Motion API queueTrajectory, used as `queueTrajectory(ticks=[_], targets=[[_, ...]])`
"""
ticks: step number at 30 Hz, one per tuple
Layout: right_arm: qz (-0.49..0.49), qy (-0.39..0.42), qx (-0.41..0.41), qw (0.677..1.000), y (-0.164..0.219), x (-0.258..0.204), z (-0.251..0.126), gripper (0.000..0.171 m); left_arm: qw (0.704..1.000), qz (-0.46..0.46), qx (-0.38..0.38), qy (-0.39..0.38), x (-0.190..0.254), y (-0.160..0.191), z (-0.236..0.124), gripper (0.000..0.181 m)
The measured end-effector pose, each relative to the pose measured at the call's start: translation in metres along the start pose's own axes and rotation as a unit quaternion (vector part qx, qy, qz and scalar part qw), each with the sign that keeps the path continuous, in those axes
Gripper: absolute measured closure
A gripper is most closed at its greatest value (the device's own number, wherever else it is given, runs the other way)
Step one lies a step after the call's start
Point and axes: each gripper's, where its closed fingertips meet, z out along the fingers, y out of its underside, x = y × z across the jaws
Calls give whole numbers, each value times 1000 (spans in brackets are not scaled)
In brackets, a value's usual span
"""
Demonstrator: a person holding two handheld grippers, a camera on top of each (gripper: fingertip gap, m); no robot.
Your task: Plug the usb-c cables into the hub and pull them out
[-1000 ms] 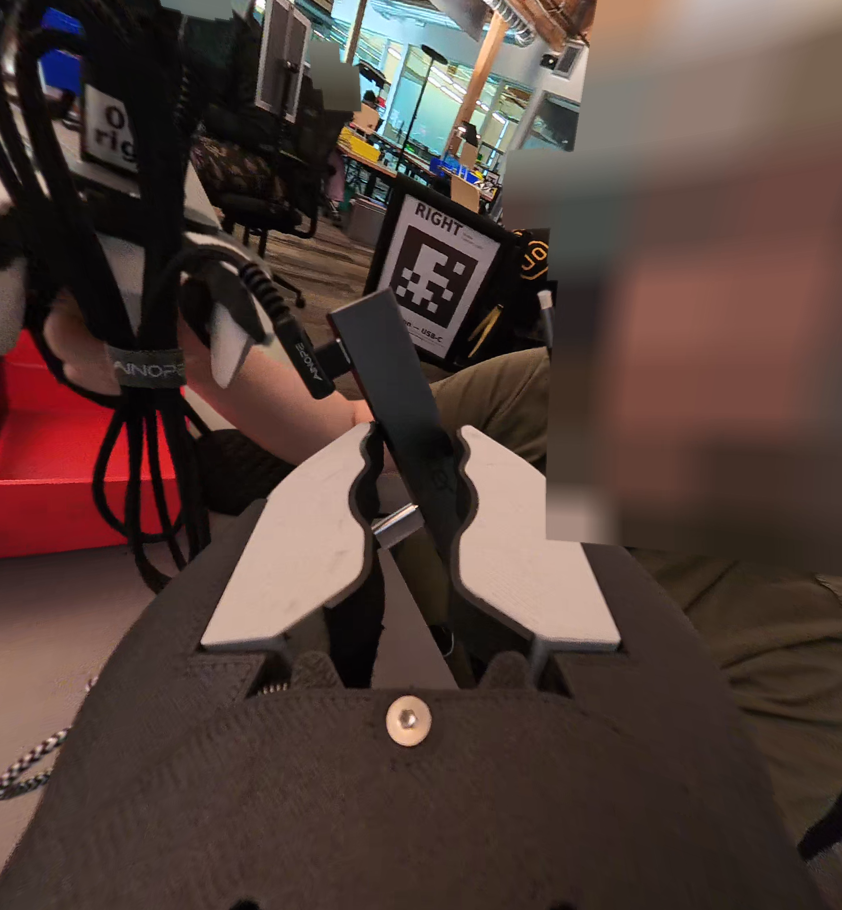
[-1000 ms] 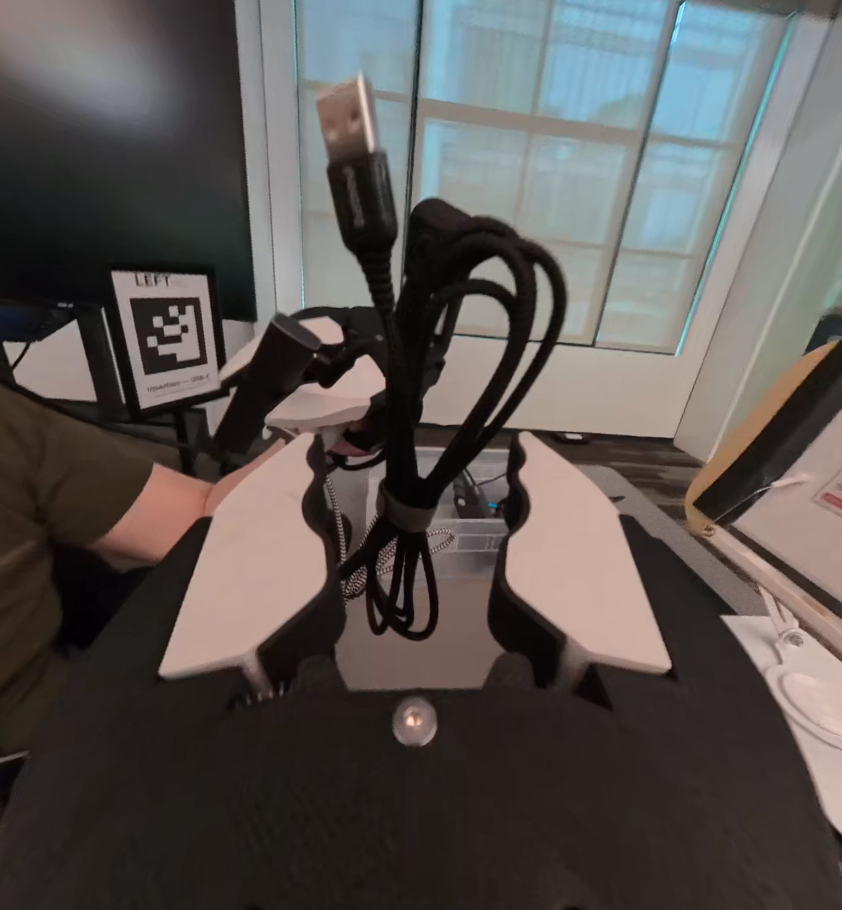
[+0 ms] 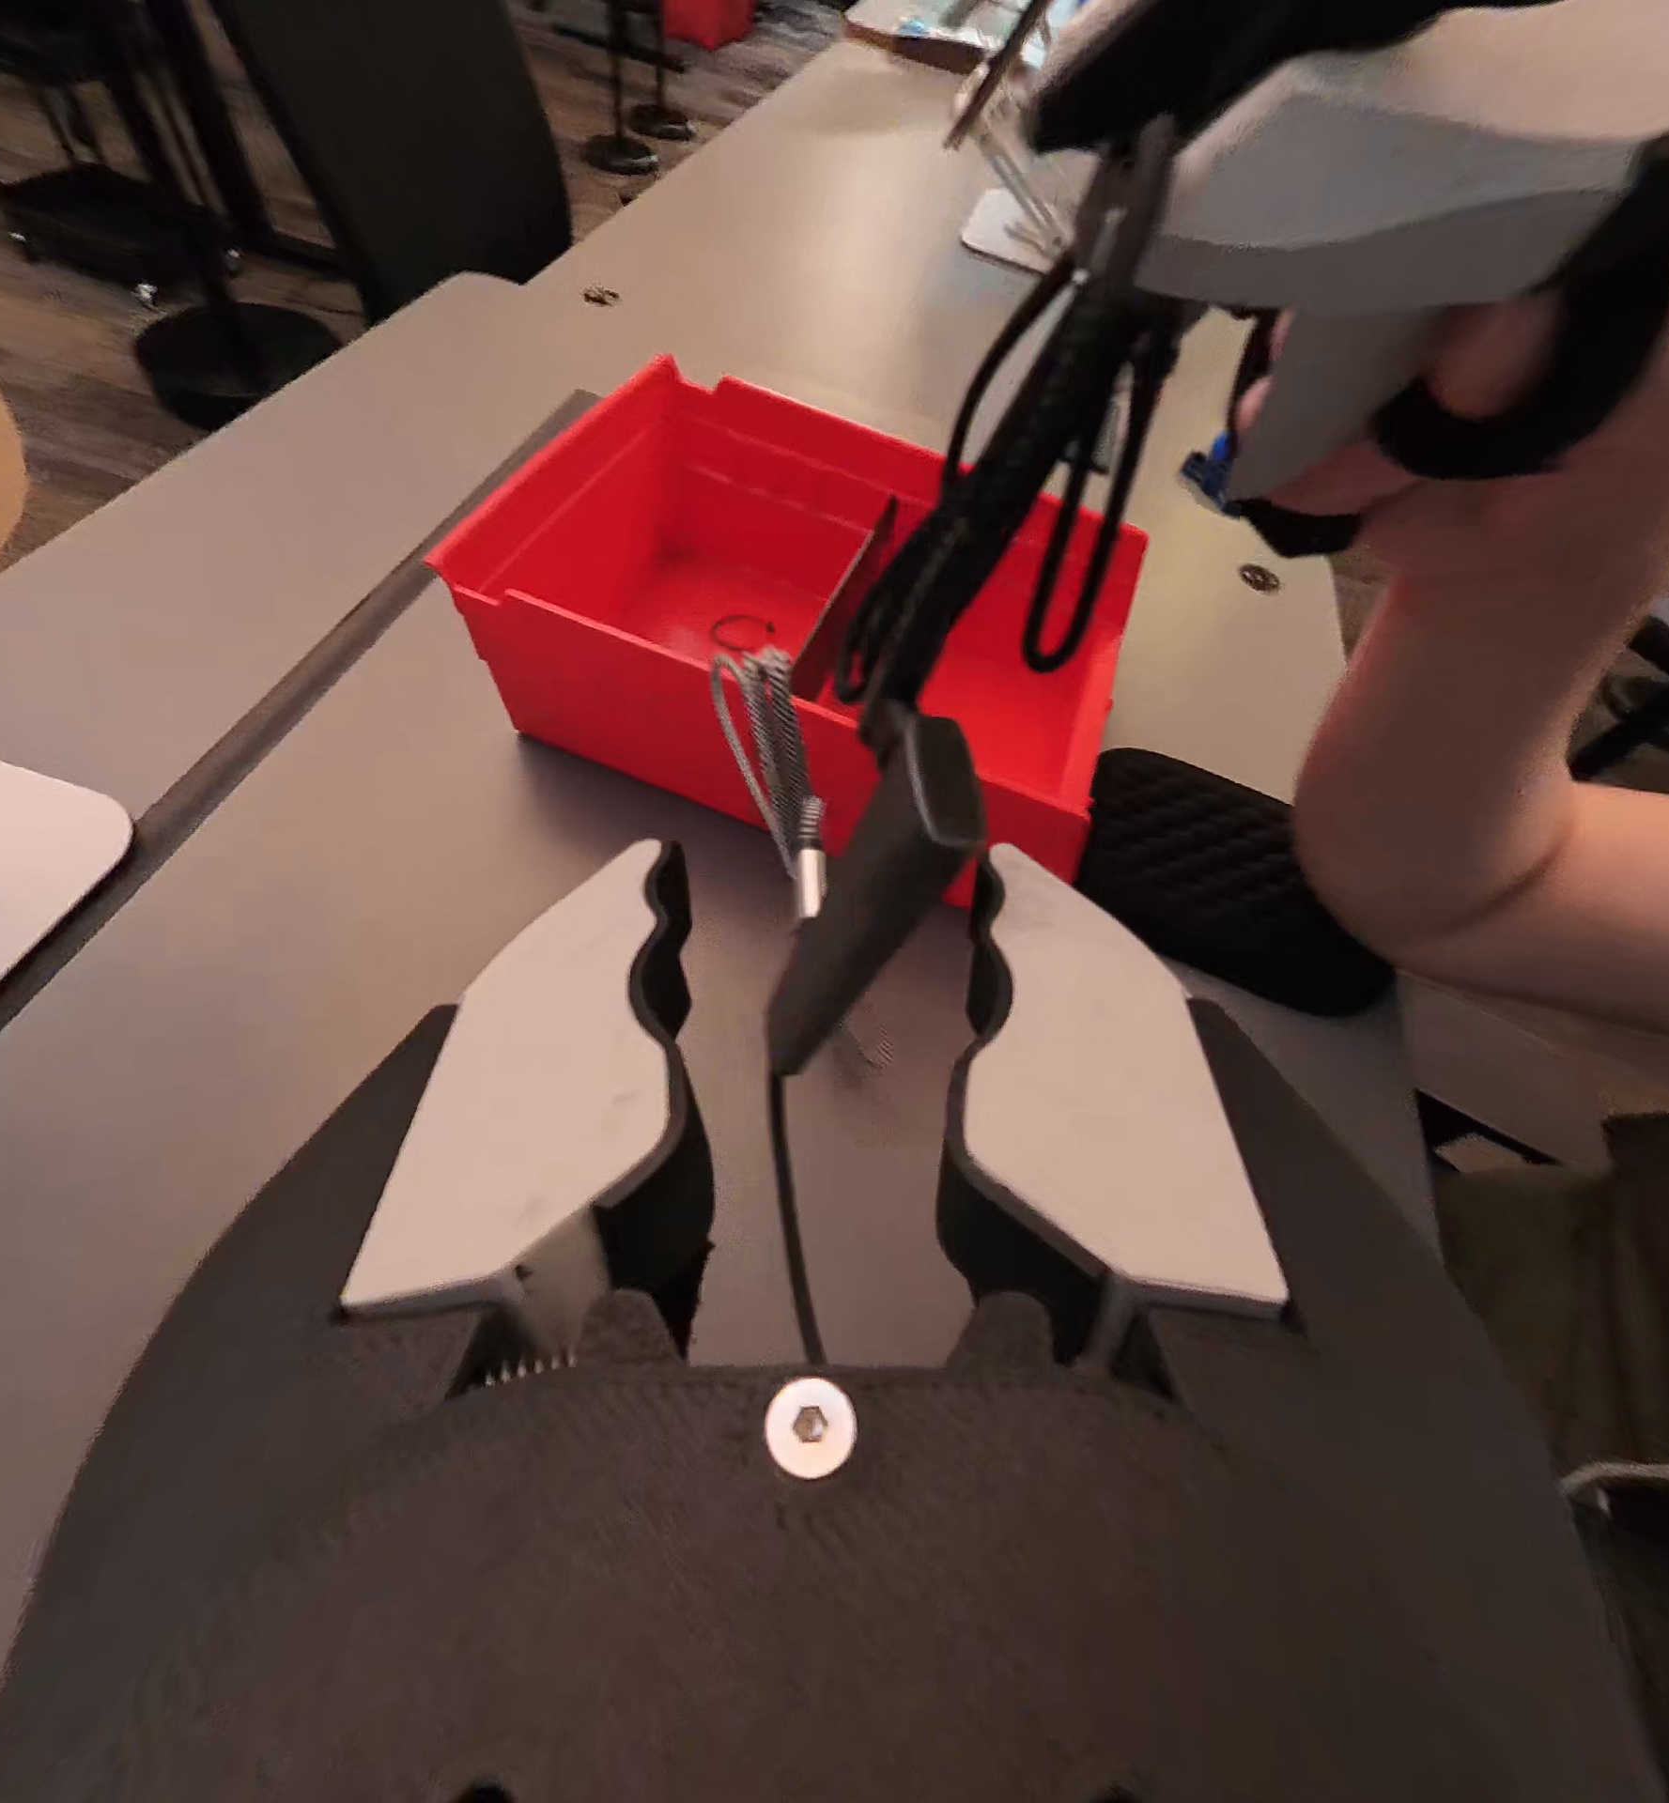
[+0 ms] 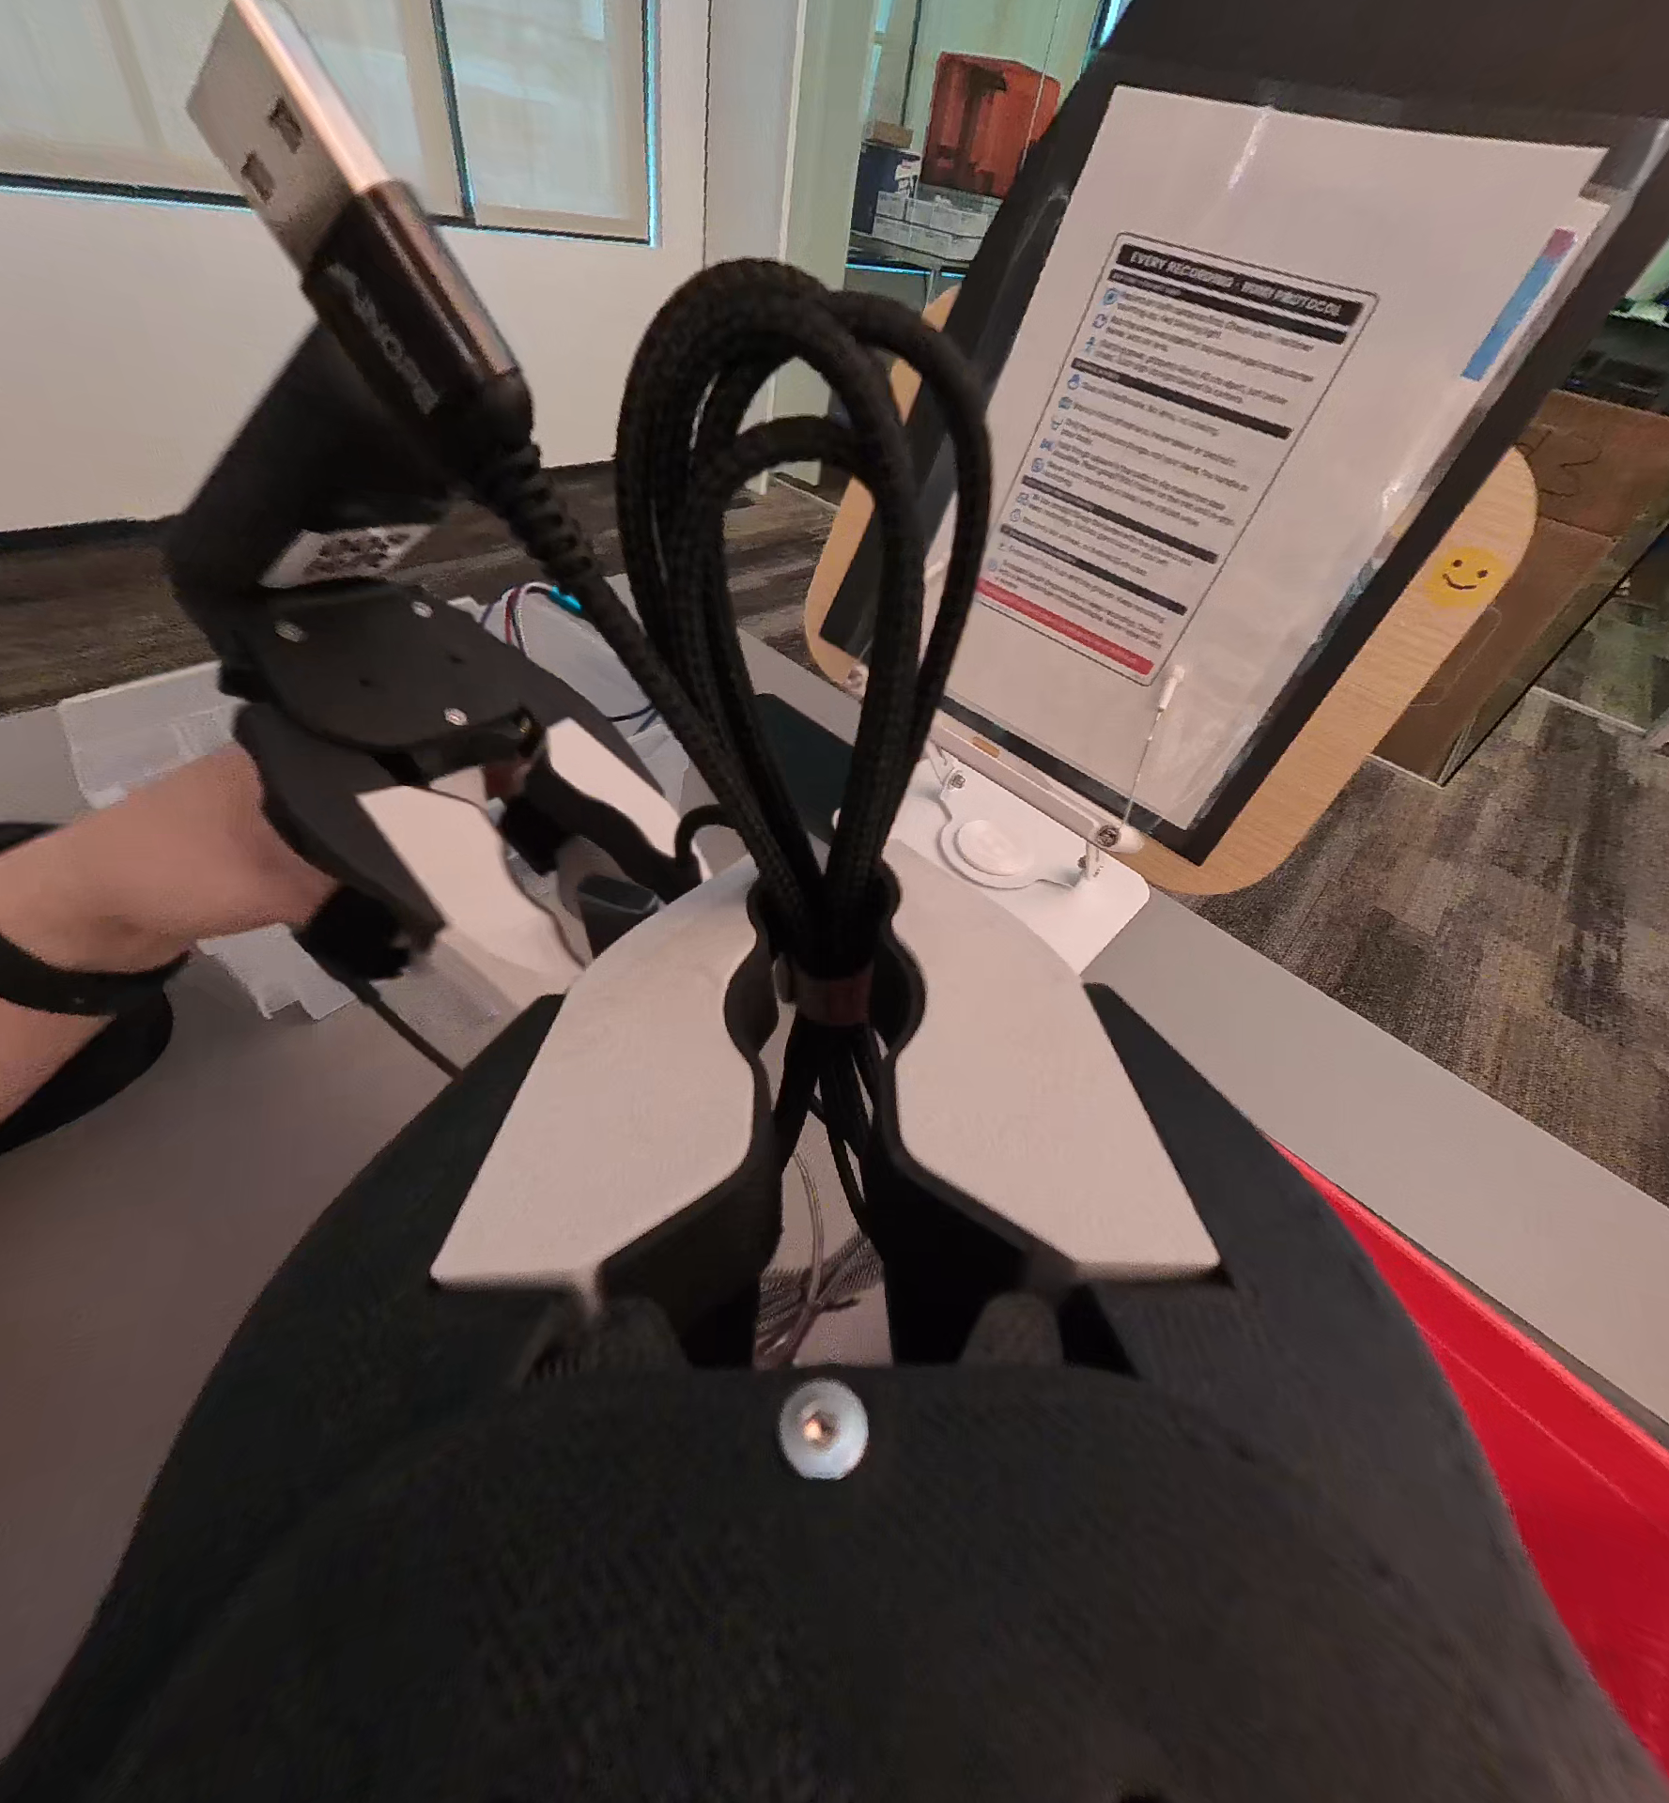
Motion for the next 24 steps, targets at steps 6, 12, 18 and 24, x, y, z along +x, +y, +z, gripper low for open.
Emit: queueTrajectory(ticks=[6, 12, 18, 24], targets=[[-13, 5, -7, 1000, 1, -3, 2, 155, 1000, -25, 0, 18, -4, 6, 7, 167], [-8, -20, 7, 1000, -2, -17, 6, 155, 998, 11, -4, -57, -22, 2, -15, 166], [-20, -13, 10, 1000, -4, -20, 6, 156, 1000, 18, -2, -21, -17, 8, -7, 166], [-8, -96, -8, 995, 2, -29, 3, 153, 995, 8, 45, 88, 0, -5, -30, 171]])
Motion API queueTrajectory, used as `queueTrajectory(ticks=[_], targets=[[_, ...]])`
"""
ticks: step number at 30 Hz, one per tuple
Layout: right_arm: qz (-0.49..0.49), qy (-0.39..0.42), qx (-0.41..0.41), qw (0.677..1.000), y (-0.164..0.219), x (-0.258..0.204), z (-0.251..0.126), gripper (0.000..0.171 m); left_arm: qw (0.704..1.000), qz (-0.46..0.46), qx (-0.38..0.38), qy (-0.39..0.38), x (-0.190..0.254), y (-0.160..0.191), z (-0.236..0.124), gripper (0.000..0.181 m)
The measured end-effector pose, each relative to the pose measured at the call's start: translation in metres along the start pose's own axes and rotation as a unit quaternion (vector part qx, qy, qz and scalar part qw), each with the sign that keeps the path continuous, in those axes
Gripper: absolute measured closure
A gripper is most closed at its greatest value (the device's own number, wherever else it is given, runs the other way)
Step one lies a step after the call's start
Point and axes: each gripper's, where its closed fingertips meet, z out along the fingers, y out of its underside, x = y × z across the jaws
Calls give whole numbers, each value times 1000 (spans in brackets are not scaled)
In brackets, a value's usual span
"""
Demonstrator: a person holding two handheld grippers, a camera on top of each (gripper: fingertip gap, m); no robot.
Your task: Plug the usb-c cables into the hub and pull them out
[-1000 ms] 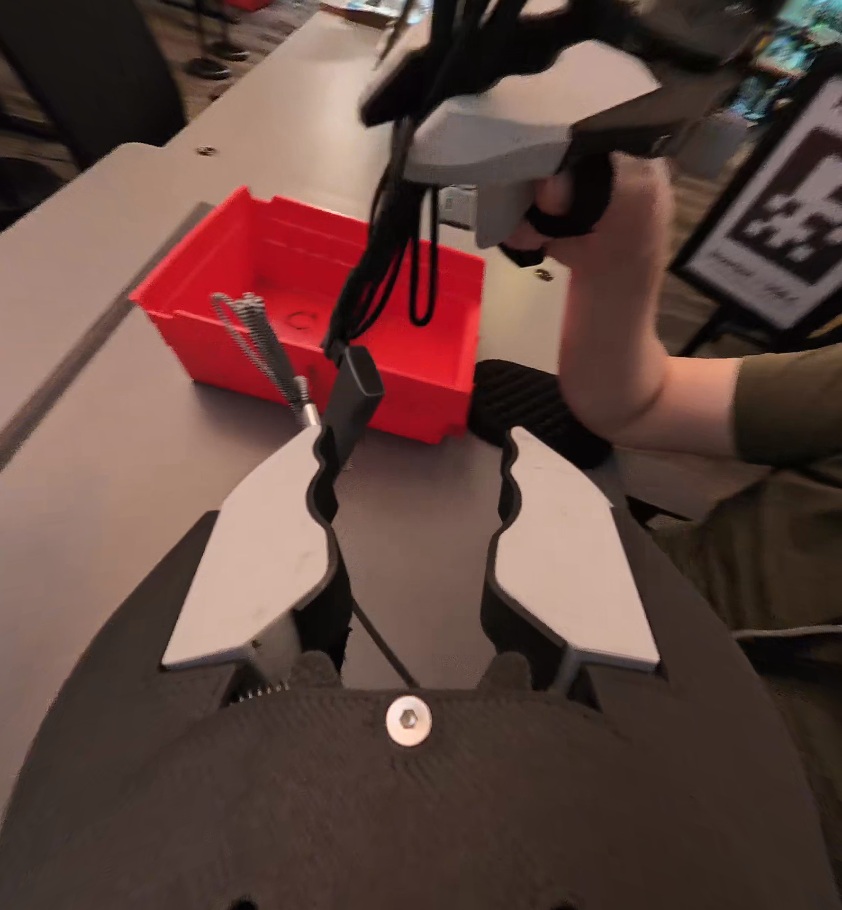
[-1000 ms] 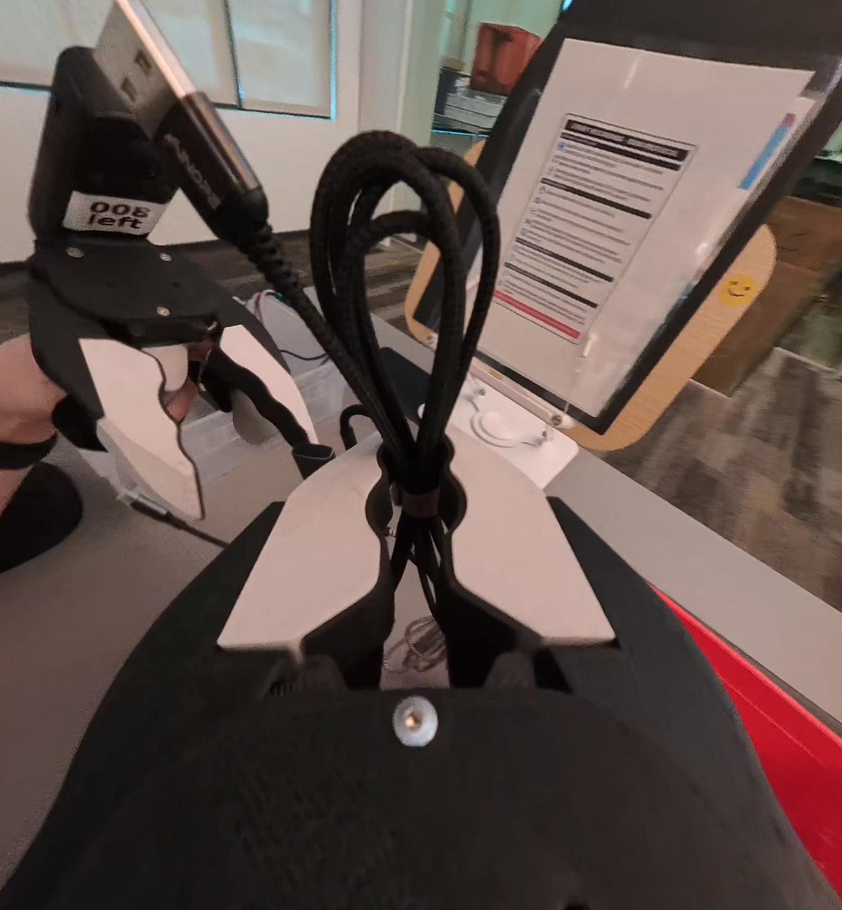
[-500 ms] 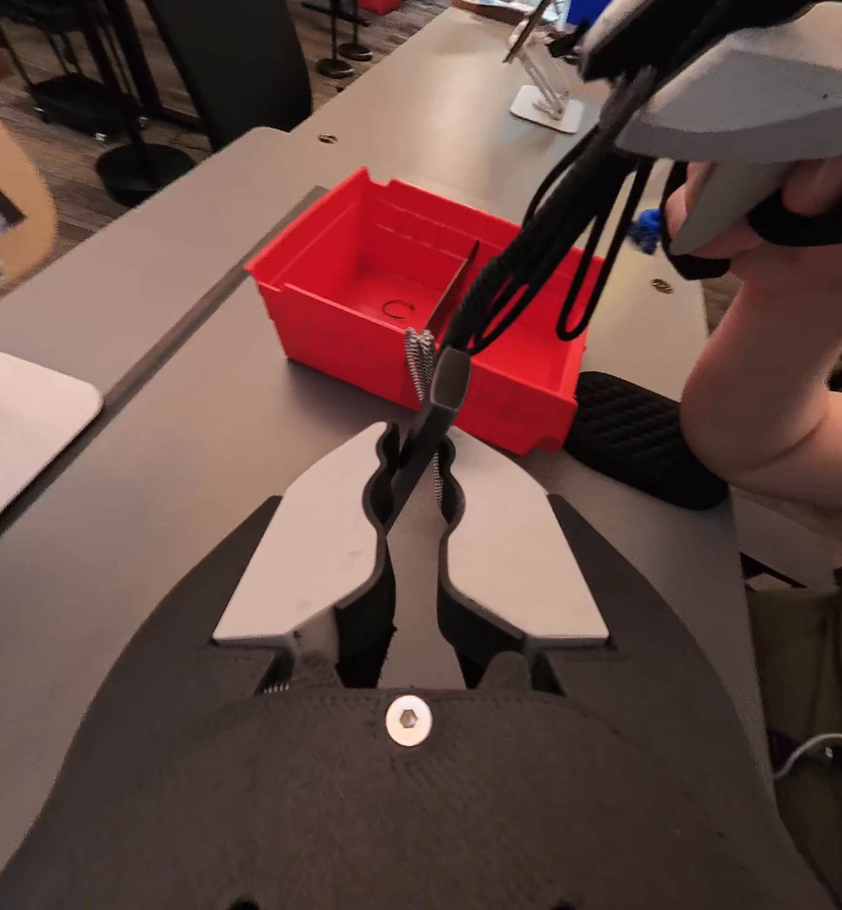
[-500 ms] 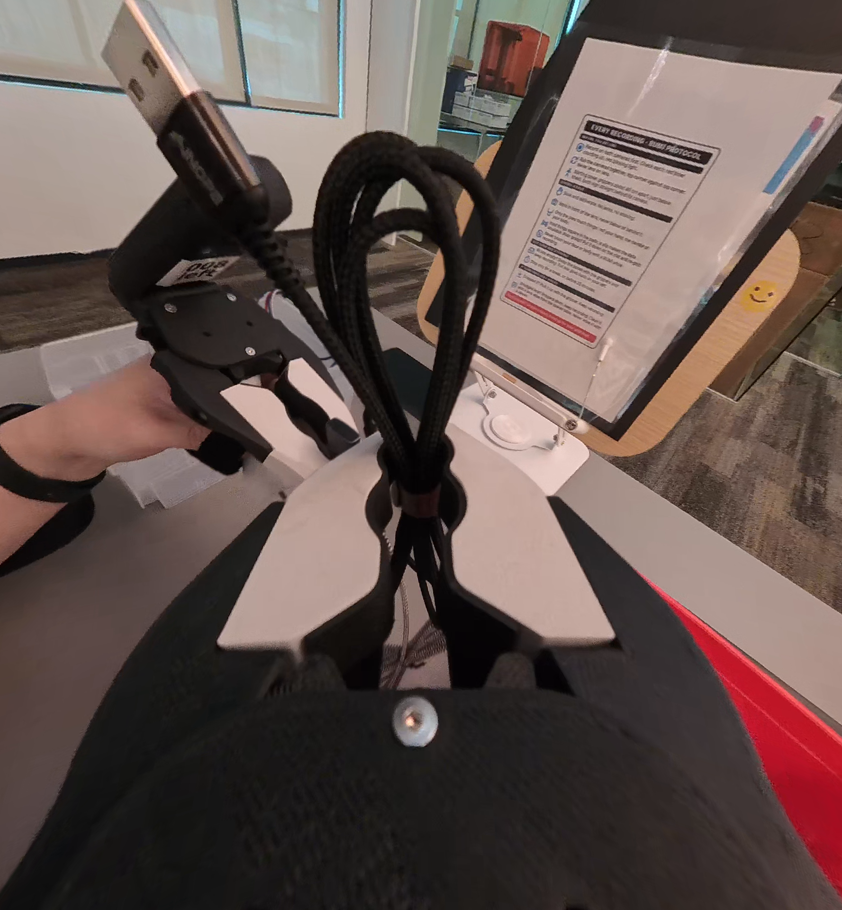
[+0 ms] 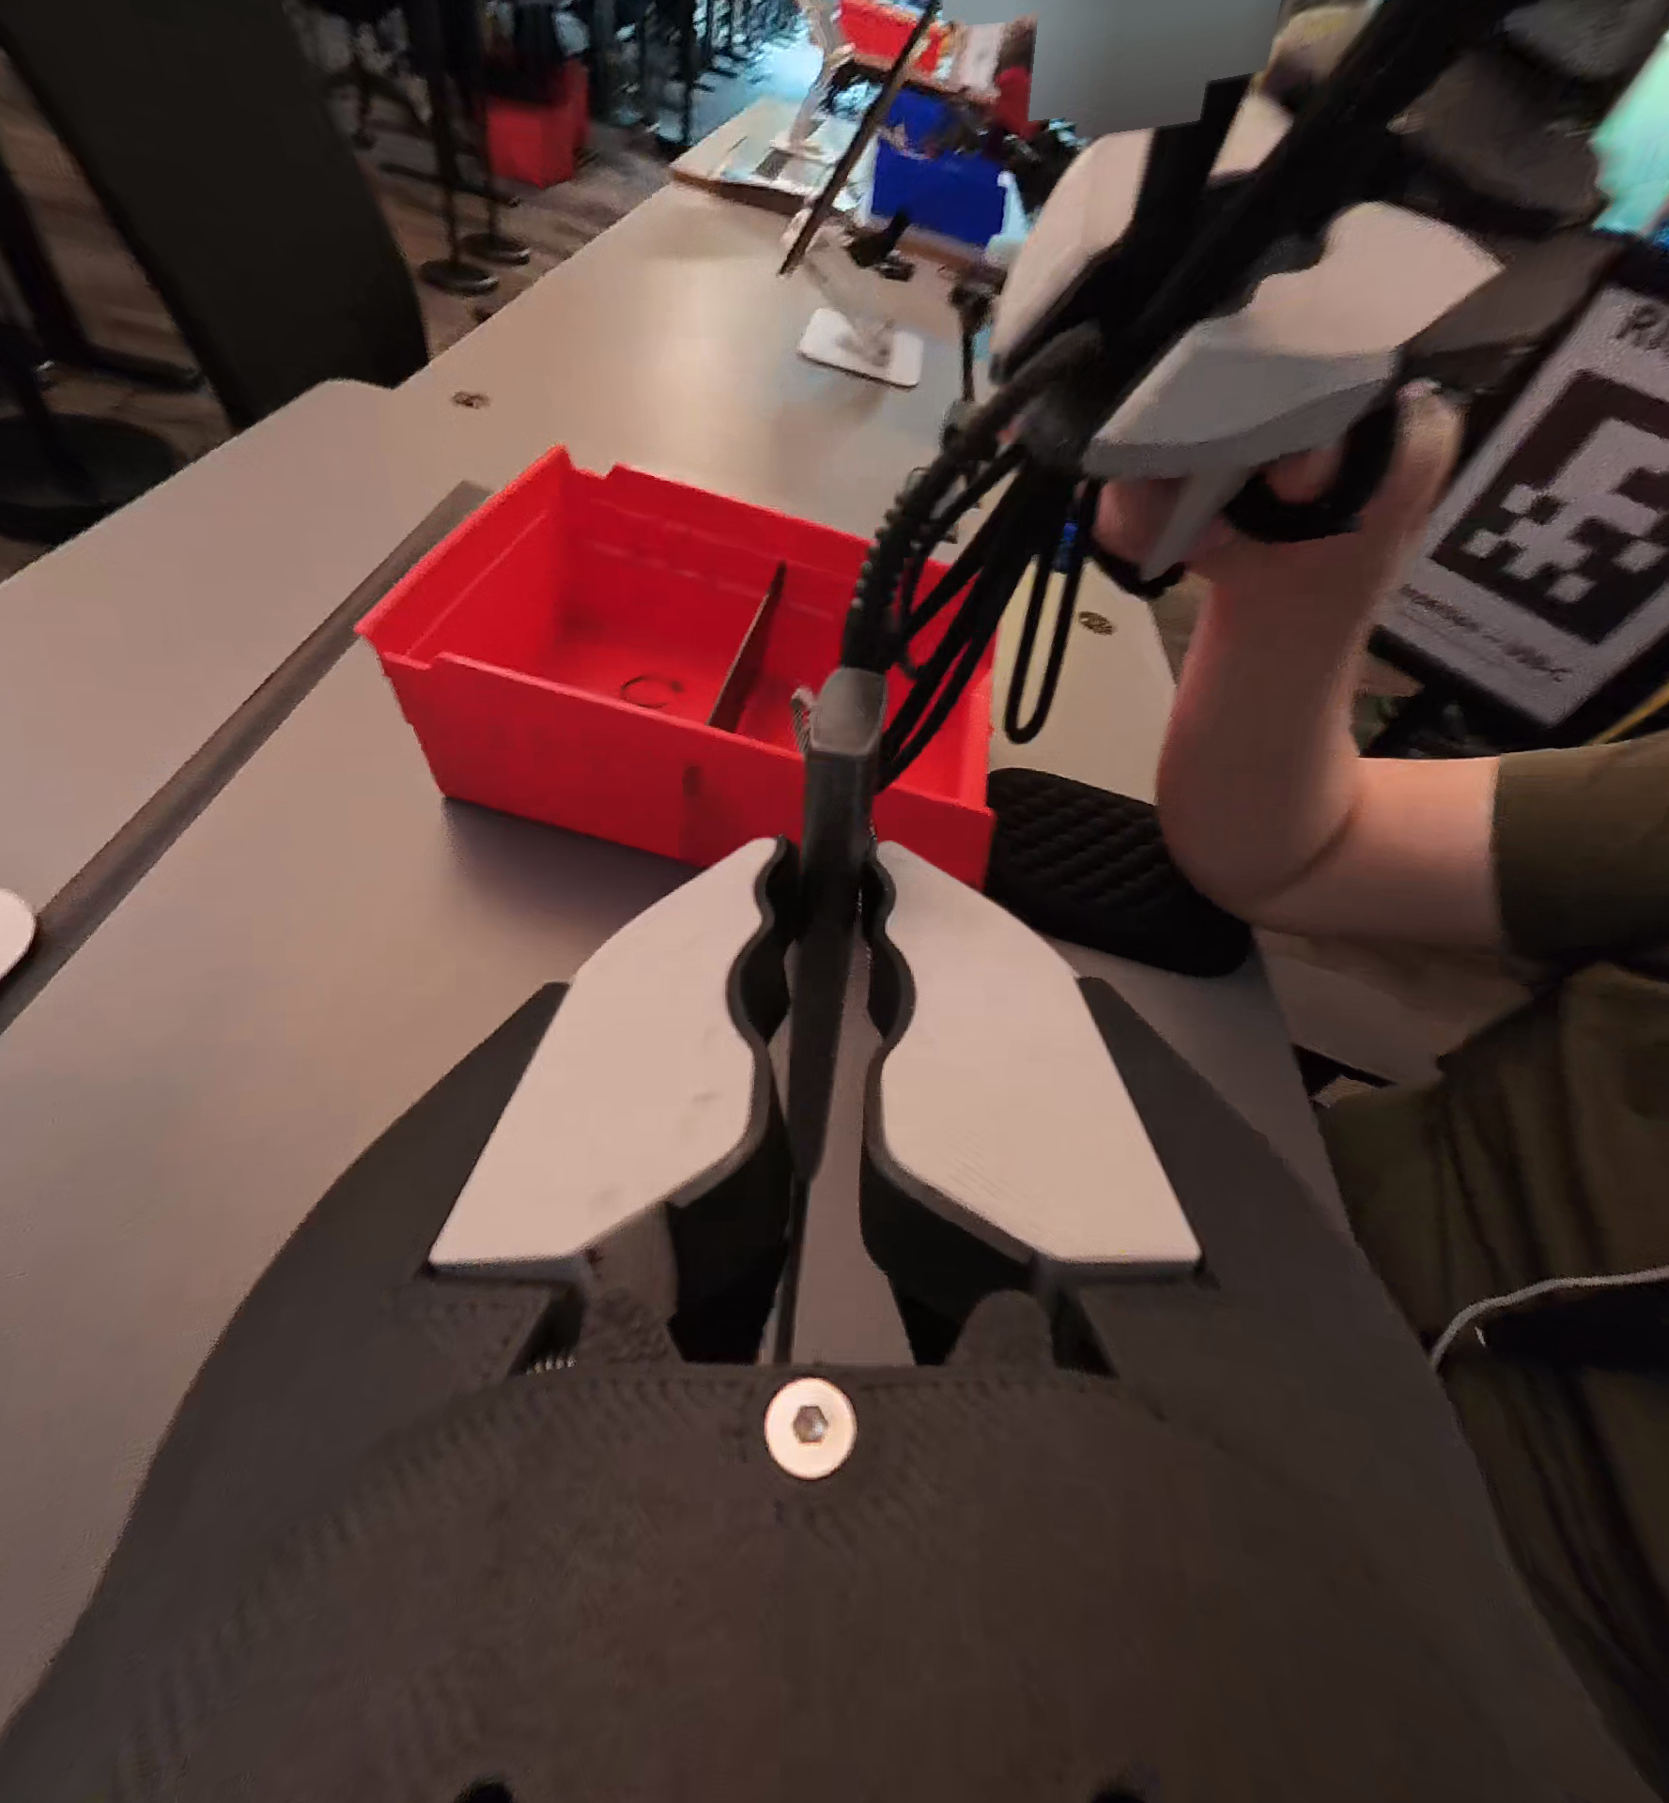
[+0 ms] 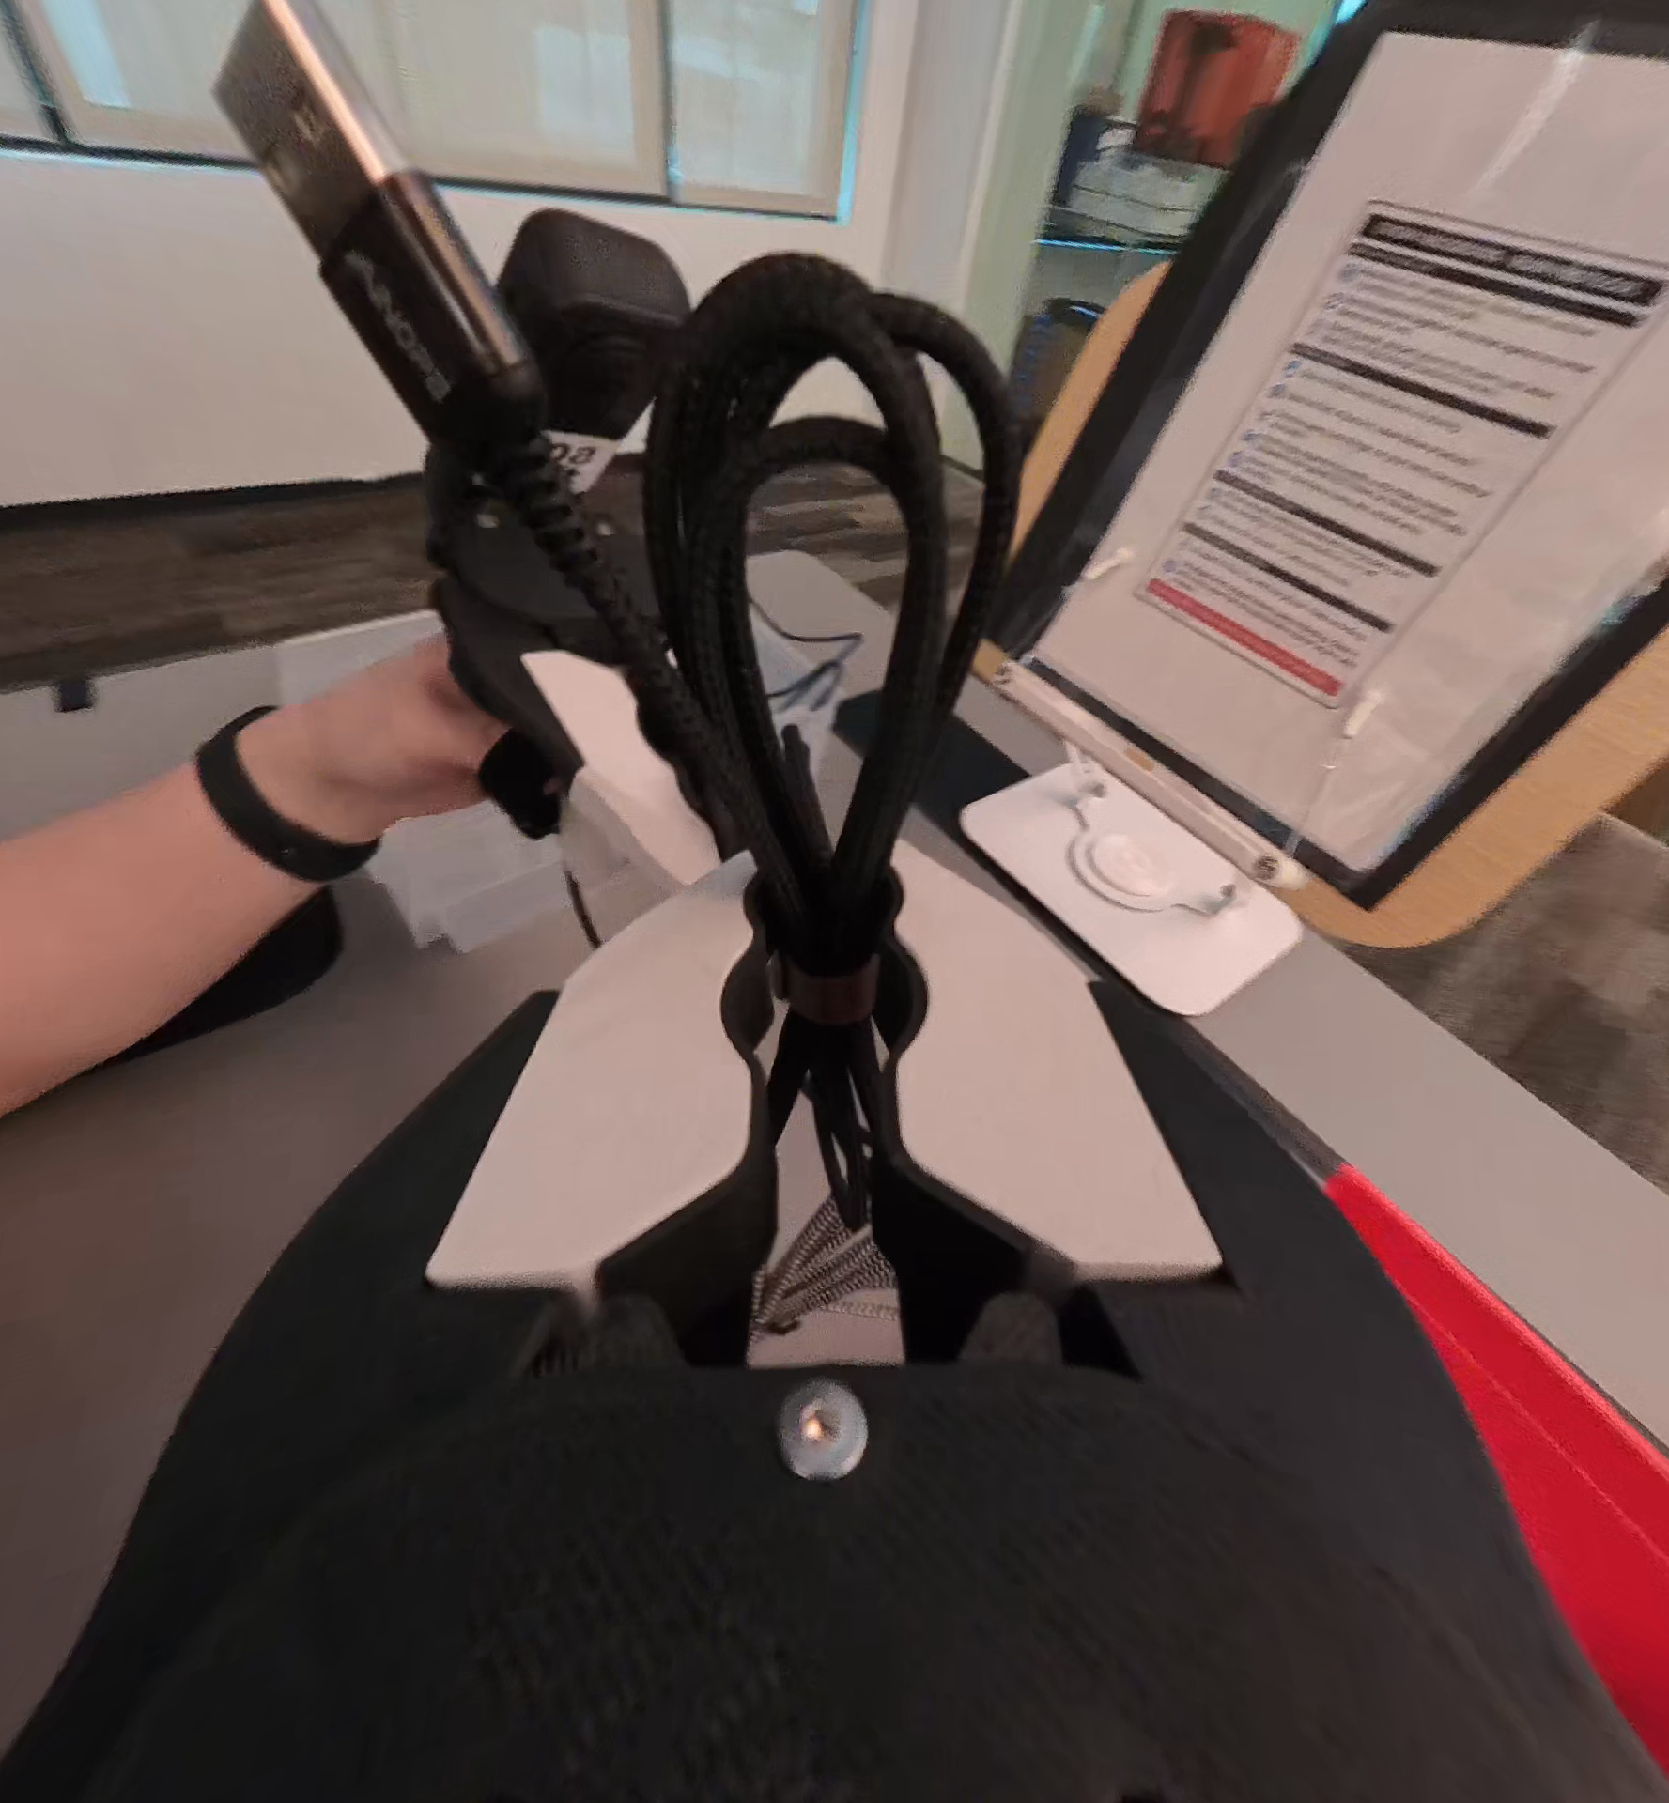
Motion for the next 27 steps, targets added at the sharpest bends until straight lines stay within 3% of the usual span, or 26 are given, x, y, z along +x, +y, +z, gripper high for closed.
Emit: queueTrajectory(ticks=[6, 12, 15, 20, 27], targets=[[-47, -176, 27, 983, 5, -32, -8, 149, 997, 28, 37, 59, 29, -19, -34, 172], [-68, -327, 105, 937, 8, -50, -34, 147, 991, 33, 63, 109, 48, -30, -48, 172], [-38, -325, 137, 935, 7, -34, -36, 147, 988, 29, 80, 127, 55, -36, -53, 172], [72, -190, 185, 962, -6, 20, -5, 148, 982, 11, 91, 166, 69, -43, -53, 172], [74, -305, 179, 932, -16, -46, 6, 149, 986, -11, 74, 152, 66, -40, -35, 172]])
